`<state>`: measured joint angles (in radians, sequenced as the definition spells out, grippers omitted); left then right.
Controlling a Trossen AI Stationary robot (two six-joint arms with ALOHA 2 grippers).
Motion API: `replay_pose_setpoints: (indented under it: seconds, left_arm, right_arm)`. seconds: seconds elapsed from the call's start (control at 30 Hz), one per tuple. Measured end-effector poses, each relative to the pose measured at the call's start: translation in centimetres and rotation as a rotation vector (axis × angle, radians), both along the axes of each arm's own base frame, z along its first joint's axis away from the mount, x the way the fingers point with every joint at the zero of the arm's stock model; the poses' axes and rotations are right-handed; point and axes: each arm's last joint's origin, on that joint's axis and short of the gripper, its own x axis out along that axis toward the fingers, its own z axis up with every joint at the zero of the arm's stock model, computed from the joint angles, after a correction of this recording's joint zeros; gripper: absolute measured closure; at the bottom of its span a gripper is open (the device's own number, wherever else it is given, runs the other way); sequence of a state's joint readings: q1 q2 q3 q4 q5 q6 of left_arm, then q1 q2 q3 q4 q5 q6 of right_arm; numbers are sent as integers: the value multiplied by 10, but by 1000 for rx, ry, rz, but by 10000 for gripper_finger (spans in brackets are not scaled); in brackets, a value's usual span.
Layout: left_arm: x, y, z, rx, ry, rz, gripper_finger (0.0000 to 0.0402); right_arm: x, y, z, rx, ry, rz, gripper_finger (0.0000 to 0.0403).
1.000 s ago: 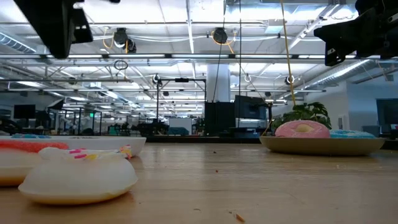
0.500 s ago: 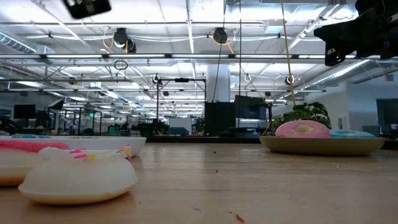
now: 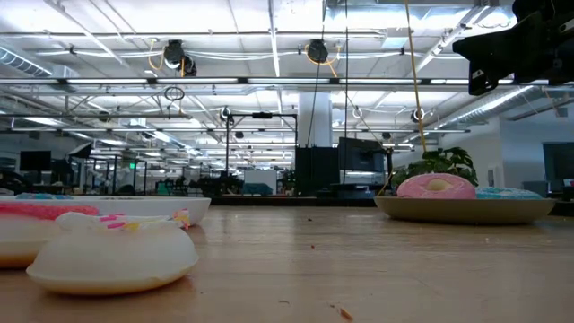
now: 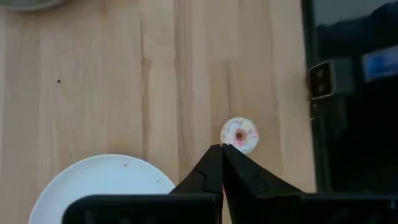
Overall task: Pick & Place donuts
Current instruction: Put the small orange donut on the white plate
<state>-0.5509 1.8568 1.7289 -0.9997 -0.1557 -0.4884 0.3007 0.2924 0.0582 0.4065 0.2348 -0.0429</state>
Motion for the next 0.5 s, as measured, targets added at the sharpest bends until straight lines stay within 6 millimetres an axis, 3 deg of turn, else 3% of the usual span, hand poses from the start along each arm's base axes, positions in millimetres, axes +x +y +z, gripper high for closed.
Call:
replay_pose_setpoints:
  seconds: [0.27,0.5]
  left_arm:
    - [16,-13,-39,20,163,-113,397]
    - [18,-12,-41,15,166,-120,379]
  right_arm:
    - [0,0,0,0,0,0,403]
    - [0,0,0,0,0,0,403]
